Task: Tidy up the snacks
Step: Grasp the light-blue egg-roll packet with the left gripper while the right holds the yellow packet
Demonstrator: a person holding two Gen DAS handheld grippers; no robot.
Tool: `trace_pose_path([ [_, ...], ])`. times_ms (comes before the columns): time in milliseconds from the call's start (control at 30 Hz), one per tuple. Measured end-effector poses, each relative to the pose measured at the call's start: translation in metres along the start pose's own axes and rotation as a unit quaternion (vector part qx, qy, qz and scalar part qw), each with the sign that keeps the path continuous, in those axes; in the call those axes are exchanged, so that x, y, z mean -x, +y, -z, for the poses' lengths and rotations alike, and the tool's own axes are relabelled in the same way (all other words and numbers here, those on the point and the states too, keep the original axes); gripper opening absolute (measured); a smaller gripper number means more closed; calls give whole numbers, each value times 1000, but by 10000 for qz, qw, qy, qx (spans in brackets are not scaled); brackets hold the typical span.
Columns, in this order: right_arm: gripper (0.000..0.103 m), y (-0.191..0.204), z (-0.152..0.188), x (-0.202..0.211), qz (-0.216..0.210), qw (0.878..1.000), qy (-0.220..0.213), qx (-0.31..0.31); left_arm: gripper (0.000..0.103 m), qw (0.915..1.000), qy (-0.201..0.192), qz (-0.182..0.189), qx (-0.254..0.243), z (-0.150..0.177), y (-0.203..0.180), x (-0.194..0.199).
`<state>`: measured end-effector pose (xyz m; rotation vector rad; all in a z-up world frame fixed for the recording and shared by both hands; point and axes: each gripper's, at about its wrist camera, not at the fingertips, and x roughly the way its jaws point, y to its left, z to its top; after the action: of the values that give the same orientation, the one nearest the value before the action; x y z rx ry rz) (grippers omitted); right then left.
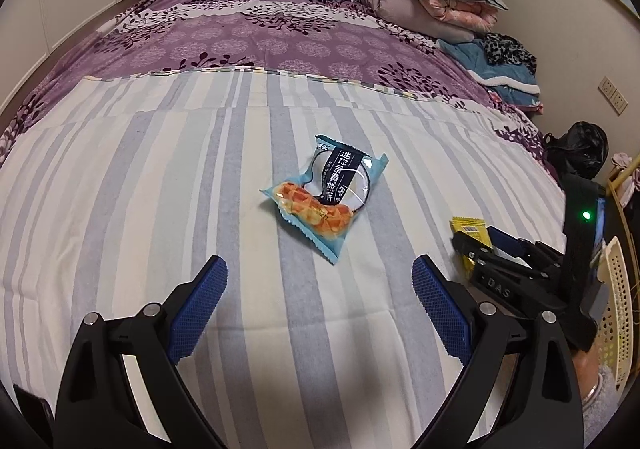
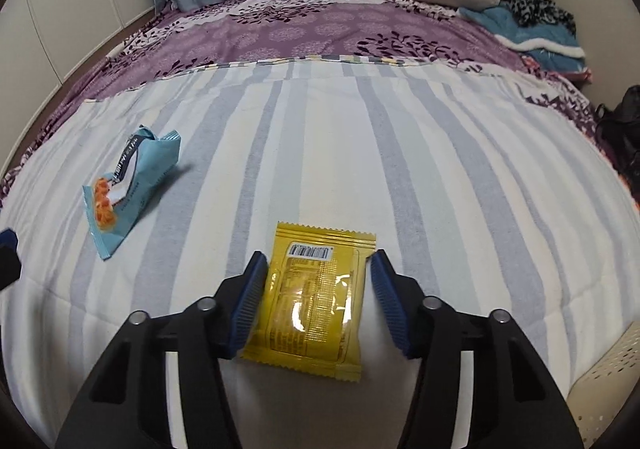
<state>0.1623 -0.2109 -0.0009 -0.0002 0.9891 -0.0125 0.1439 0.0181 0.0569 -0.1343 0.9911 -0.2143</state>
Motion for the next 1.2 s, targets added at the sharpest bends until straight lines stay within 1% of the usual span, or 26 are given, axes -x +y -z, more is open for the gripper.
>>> trace_pose_path([
  [267, 48, -9, 8, 5, -198, 9997, -109, -64, 95, 9994, 215, -19, -252, -19, -7, -40],
  [367, 48, -9, 9, 5, -213, 9996, -151, -113, 95, 9985, 322, 39, -431, -26, -14, -56],
  [467, 48, -8, 10, 5, -207, 9995, -196, -125, 95, 9977, 349, 48, -571, -32, -19, -68],
  [633, 48, -9, 11, 4, -229, 9994, -239, -140, 95, 9968, 454, -48, -650, -45, -17, -93],
  [800, 49, -9, 12, 4, -250, 9992, -261, -162, 95, 9969, 438, -41, -649, -53, -15, -104],
  [933, 49, -10, 12, 5, -292, 9990, -268, -192, 95, 9967, 407, -18, -708, -55, -16, -105],
  [1100, 49, -11, 12, 4, -311, 9989, -273, -202, 95, 9950, 465, -188, -860, -58, -14, -110],
  [1200, 50, -11, 12, 5, -358, 9987, -284, -236, 95, 9947, 478, -211, -889, -59, -12, -107],
])
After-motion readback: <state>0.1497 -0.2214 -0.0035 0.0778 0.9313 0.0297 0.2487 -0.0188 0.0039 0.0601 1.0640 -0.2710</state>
